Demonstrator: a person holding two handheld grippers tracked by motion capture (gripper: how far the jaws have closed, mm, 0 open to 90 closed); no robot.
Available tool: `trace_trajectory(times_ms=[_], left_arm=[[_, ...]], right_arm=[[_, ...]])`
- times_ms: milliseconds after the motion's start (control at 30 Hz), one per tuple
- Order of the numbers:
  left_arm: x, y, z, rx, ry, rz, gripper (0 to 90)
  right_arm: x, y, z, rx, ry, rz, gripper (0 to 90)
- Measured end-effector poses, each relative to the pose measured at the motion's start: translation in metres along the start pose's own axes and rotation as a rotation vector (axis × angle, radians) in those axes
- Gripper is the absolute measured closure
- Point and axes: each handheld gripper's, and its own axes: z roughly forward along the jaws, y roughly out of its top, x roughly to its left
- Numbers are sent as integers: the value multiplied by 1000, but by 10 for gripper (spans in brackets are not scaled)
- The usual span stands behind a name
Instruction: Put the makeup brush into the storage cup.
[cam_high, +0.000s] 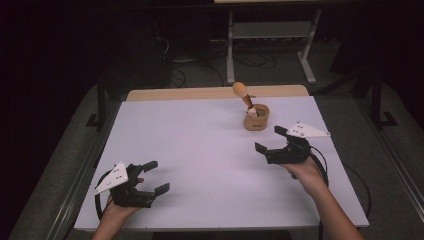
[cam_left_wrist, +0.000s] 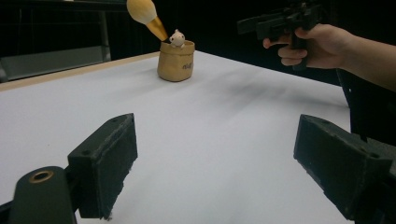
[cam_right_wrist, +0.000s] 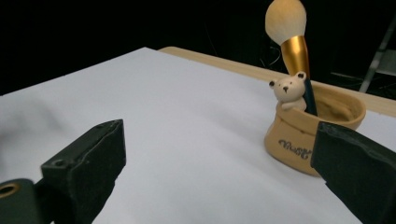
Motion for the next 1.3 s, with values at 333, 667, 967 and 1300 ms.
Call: trace_trajectory(times_ms=[333,667,967,1300], left_arm=[[0,0,0,2,-3,5,130],[0,0,0,8,-2,13,128],[1,0,0,6,1,6,120],[1,-1,-1,11,8,4,115]], right_arm=[[6,-7,-17,-26,7,15,24],[11,-16,-40,-46,1,27,23],[15,-30,-58,-44,-13,22,20],[13,-46,-72,-40,-44,41,21]])
